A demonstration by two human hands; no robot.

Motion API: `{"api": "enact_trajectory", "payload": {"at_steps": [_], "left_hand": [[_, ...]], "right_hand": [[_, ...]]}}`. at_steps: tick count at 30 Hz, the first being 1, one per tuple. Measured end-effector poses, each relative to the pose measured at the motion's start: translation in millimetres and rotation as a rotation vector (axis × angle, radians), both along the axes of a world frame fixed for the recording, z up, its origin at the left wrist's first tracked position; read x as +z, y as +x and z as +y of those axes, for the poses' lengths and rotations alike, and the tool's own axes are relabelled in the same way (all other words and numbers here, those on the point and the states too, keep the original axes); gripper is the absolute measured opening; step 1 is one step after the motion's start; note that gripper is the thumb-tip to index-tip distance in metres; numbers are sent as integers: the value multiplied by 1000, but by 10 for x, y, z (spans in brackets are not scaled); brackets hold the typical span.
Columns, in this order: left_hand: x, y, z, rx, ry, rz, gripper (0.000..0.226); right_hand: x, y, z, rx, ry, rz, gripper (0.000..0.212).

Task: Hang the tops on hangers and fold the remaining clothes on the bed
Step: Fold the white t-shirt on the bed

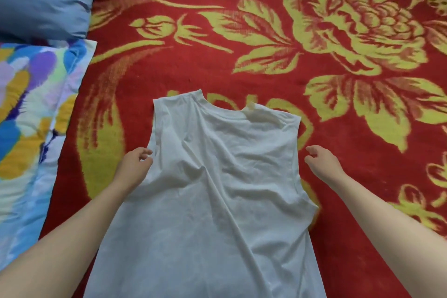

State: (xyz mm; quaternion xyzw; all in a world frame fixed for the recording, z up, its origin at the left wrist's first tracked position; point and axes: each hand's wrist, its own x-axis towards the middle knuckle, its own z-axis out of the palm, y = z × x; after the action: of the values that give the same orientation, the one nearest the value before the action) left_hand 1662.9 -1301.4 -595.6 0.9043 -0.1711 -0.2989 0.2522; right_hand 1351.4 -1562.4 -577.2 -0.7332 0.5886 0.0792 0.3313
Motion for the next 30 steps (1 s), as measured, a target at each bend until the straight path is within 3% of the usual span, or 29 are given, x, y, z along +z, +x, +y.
{"api": "enact_trajectory", "payload": {"at_steps": [6, 10, 16, 19, 22, 25, 28, 30], "left_hand": [[-195, 384, -497, -3, 32, 23, 35], [-241, 587, -741, -107, 116, -32, 46], [-379, 812, -981, -285, 273, -17, 61], [-469, 867, -1043, -40, 159, 115, 67], [-541, 925, -1115, 237, -6, 132, 80], [-581, 925, -1202, 260, -91, 131, 63], [-541, 869, -1277, 194, -31, 44, 21], [-539, 890, -1266, 160, 2, -35, 15]], "right_hand": [[-262, 455, -366, 73, -21, 55, 50], [-297, 637, -434, 61, -99, 92, 51], [-421, 788, -542, 247, -189, 218, 50], [-481, 813, -542, 265, -181, 292, 61], [-521, 868, -547, 181, -162, 322, 72], [-561, 929, -591, 135, -167, 367, 65], [-566, 964, -597, 96, -191, 380, 39], [-558, 959, -559, 65, -213, 365, 26]]}}
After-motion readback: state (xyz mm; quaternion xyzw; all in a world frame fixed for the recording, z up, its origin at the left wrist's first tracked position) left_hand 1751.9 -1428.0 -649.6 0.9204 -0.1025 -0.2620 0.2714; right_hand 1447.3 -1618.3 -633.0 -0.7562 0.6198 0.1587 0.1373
